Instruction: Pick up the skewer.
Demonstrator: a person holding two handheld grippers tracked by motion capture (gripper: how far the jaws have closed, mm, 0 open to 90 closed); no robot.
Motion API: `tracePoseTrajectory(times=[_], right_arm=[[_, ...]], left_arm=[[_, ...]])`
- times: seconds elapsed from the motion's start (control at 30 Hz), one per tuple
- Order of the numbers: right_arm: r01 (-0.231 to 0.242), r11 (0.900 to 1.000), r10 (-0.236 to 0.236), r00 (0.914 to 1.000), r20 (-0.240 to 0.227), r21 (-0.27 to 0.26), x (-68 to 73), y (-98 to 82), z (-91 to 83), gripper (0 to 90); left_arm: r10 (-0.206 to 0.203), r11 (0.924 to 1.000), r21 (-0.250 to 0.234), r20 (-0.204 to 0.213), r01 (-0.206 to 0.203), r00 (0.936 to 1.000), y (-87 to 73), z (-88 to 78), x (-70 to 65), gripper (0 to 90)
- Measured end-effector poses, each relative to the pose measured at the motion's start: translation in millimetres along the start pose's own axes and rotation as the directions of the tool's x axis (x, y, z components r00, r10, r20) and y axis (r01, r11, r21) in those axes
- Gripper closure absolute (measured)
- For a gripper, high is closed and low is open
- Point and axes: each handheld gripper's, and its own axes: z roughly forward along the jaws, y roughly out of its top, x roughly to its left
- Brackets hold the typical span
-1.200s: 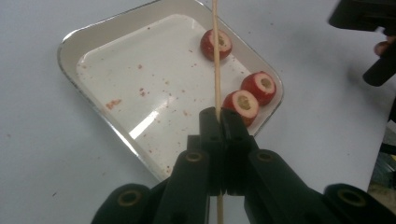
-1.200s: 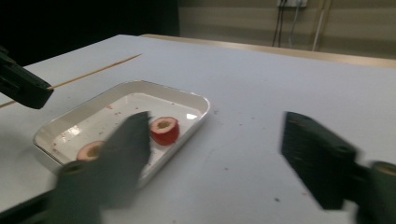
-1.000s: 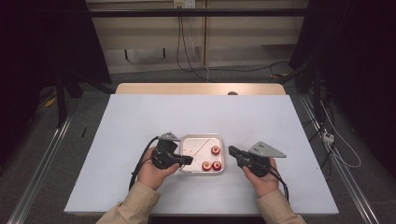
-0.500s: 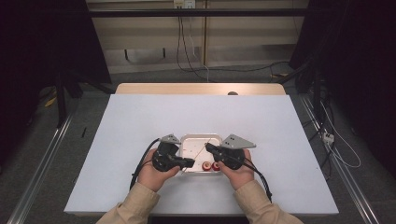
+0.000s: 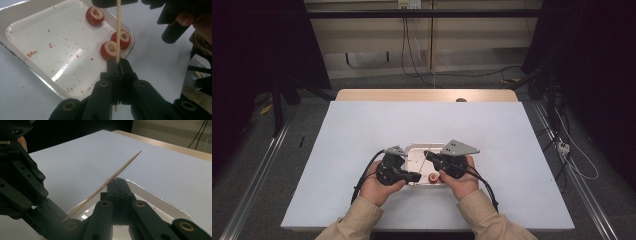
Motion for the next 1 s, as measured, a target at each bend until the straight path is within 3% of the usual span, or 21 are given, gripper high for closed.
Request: tracePoseTrajectory(times=[0.03,0.07,0.17,0.4,0.7,1.0], right_arm=[[0.0,1.0,0.0,1.0,0.0,0.0,0.0,0.0,0.0,90.0],[0.006,1.0,-0.006,0.9998,0.021,0.001,-3.9,-0.5,-1.6,83.5],[0.0,1.0,-0.002,0.9973,0.074,0.023,-14.9,-5.6,-3.8,75.8],[-0.016,0.996,0.005,0.9923,0.123,0.089,-30.5,-22.0,-4.0,61.8],[-0.012,0.991,-0.008,0.9888,0.149,0.133,-38.2,-26.9,0.7,59.8],[-0.023,0.985,-0.003,0.9887,0.15,0.169,-40.4,-36.2,6.0,65.3]], left_arm=[[-0.01,0.9999,-0.008,0.006,0.01,0.9999,-0.2,-1.2,0.5,89.1],[-0.016,0.9997,-0.019,0.01,0.016,0.9998,-0.9,-4.0,2.0,89.1],[-0.02,0.9996,-0.022,0.002,0.02,0.9998,-2.5,-6.8,3.4,89.1],[-0.026,0.9992,-0.03,-0.004,0.026,0.9997,-3.4,-11.2,6.7,89.0],[-0.037,0.9986,-0.037,-0.012,0.037,0.9992,-4.4,-16.0,9.9,89.1],[-0.038,0.9988,-0.033,-0.024,0.037,0.999,-4.7,-18.5,13.3,89.0]])
